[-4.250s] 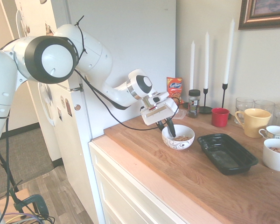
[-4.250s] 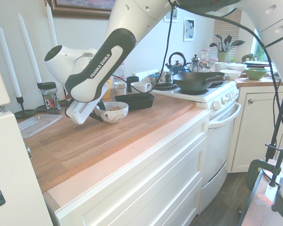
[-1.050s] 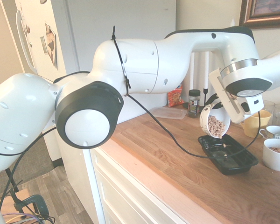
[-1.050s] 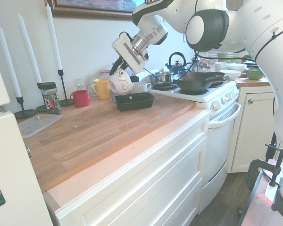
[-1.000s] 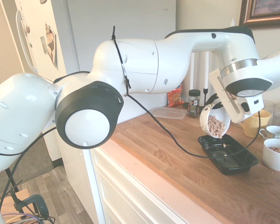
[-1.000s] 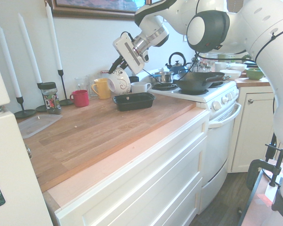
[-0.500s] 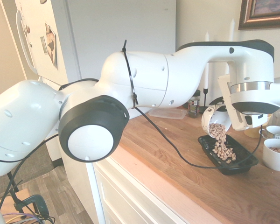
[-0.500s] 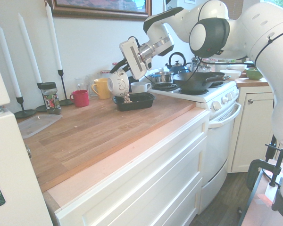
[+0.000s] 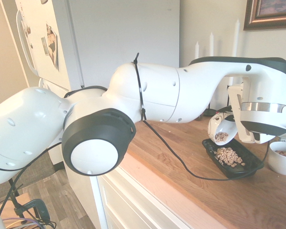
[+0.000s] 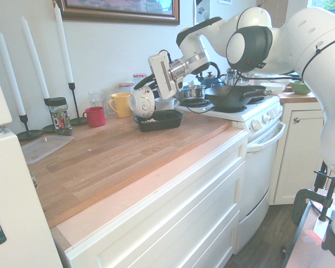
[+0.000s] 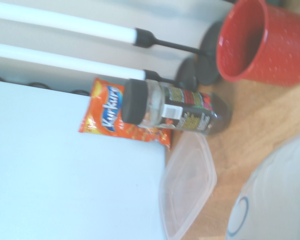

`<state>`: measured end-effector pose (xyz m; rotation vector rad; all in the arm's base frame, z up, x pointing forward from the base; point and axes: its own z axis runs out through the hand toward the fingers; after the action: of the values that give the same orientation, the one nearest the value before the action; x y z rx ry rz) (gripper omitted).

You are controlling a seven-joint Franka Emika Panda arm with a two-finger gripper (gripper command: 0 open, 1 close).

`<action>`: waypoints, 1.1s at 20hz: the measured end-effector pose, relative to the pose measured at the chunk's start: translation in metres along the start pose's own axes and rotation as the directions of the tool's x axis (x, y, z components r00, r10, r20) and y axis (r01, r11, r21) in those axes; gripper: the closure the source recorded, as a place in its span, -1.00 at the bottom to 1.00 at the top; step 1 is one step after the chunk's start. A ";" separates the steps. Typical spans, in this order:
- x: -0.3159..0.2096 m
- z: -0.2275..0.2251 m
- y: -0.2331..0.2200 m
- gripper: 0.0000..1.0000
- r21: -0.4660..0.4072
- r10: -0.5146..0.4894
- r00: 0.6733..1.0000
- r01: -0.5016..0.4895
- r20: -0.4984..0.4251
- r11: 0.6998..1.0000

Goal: Pour the cereal into the box

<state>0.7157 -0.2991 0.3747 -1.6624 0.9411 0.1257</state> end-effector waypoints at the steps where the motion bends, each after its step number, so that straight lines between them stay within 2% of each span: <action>1: 0.001 -0.001 0.002 1.00 0.012 -0.008 1.000 0.008 0.004 1.000; 11: 0.012 -0.015 0.016 1.00 0.127 -0.039 0.999 0.034 0.037 0.991; 18: 0.017 -0.016 0.022 1.00 0.156 -0.046 0.998 0.038 0.044 0.987; 22: 0.018 -0.012 0.024 1.00 0.135 -0.044 0.998 0.038 0.045 0.990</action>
<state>0.7078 -0.3194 0.3499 -1.5471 0.8605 0.0721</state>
